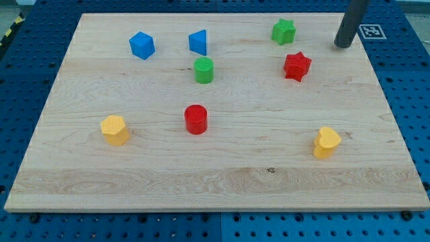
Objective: Point your arm to the yellow heart
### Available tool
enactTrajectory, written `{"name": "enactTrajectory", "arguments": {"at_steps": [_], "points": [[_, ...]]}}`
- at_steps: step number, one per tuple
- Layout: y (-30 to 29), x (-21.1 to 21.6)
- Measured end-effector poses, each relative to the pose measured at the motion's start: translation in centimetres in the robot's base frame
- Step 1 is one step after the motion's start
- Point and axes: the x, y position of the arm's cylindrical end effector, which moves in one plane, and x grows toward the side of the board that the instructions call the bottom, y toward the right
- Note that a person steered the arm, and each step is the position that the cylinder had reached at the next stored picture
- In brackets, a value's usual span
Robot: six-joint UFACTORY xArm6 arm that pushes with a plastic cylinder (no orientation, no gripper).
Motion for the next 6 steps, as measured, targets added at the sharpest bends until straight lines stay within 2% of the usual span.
{"name": "enactTrajectory", "arguments": {"at_steps": [2, 4, 6], "points": [[-3.6, 4.6], [-2.2, 12.0], [-2.1, 17.0]]}}
